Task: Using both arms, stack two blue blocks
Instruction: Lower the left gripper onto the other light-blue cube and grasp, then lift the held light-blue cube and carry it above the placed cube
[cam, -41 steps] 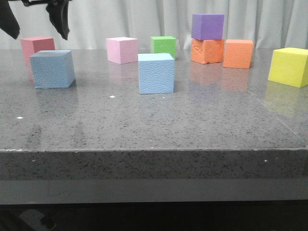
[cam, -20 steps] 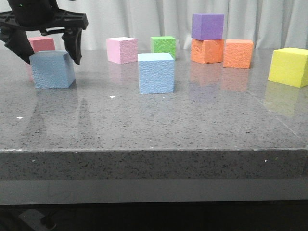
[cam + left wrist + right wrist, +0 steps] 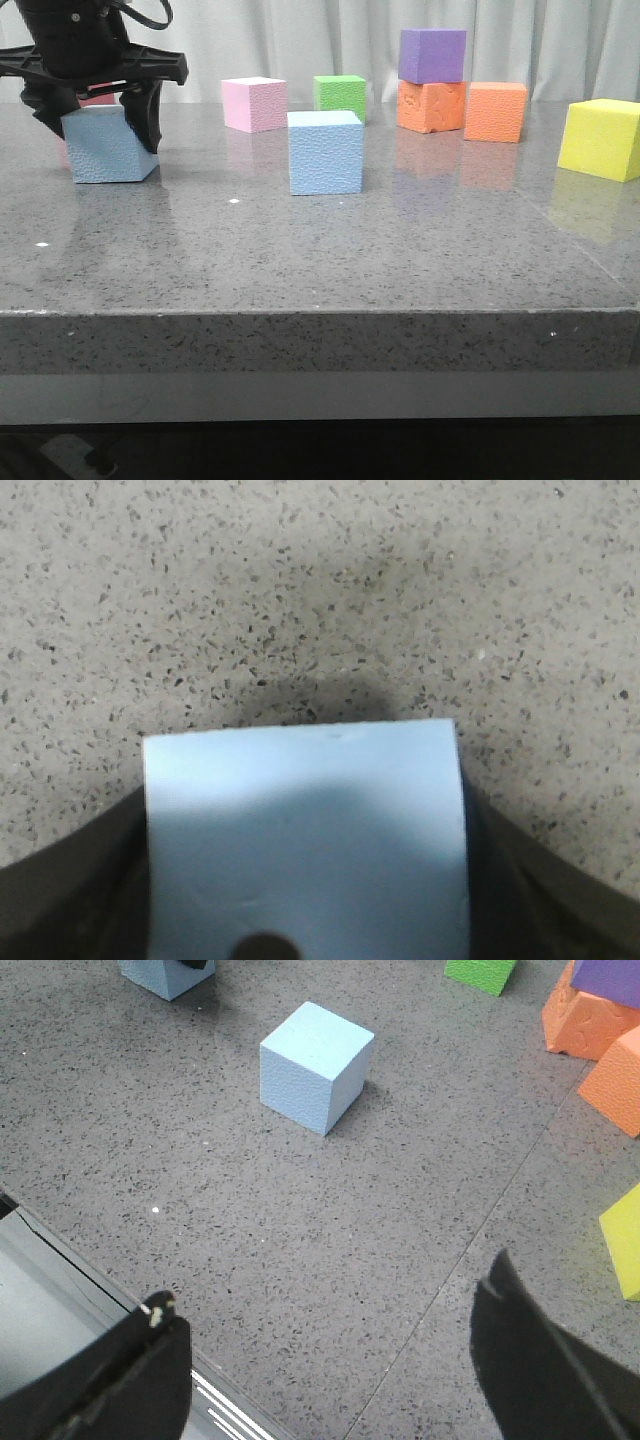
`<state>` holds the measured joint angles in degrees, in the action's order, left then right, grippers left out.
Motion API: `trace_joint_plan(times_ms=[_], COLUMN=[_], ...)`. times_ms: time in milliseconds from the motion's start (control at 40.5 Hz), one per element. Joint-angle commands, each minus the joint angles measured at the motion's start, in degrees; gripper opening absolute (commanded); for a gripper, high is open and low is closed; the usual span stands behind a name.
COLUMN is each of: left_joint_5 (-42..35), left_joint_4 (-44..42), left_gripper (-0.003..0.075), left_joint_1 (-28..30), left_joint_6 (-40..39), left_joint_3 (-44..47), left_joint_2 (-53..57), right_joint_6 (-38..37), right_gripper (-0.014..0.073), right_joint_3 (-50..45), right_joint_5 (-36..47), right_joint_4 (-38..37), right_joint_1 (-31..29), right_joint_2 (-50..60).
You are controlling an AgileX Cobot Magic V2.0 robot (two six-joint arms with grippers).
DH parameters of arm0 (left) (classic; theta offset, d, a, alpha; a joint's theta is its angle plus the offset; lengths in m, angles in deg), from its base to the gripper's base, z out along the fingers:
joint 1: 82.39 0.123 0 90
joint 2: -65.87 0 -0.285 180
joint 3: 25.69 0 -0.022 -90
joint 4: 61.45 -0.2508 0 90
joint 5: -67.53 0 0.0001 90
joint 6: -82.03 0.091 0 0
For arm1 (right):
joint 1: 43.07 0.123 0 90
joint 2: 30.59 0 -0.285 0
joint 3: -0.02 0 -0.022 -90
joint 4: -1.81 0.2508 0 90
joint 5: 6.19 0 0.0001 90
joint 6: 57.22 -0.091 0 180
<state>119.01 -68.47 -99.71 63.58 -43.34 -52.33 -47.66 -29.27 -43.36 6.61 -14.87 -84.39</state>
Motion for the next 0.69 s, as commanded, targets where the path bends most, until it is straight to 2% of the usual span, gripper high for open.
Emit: trace_joint_plan(times_ms=[0, 148, 395, 666], left_joint_5=[0.4, 4.9, 14.4, 14.4], left_joint_4=[0.1, 3.7, 18.6, 19.5], left_gripper=[0.0369, 0.0368, 0.0368, 0.0368], left_joint_1=[-0.1, -1.5, -6.4, -13.7], left_joint_6=[3.3, 16.9, 50.3, 68.2], left_joint_3=[-3.6, -9.1, -19.7, -23.1], left_joint_2=[3.1, 3.3, 3.3, 3.1], right_joint_6=[0.6, 0.6, 0.6, 0.6], right_gripper=[0.0585, 0.0585, 0.0585, 0.0585], right_joint_3=[1.5, 1.5, 1.5, 1.5], right_joint_5=[3.7, 3.7, 3.7, 3.7], right_joint_4=[0.0, 0.0, 0.0, 0.0], right_joint_1=[0.1, 0.1, 0.1, 0.1], right_joint_2=[0.5, 0.5, 0.5, 0.5])
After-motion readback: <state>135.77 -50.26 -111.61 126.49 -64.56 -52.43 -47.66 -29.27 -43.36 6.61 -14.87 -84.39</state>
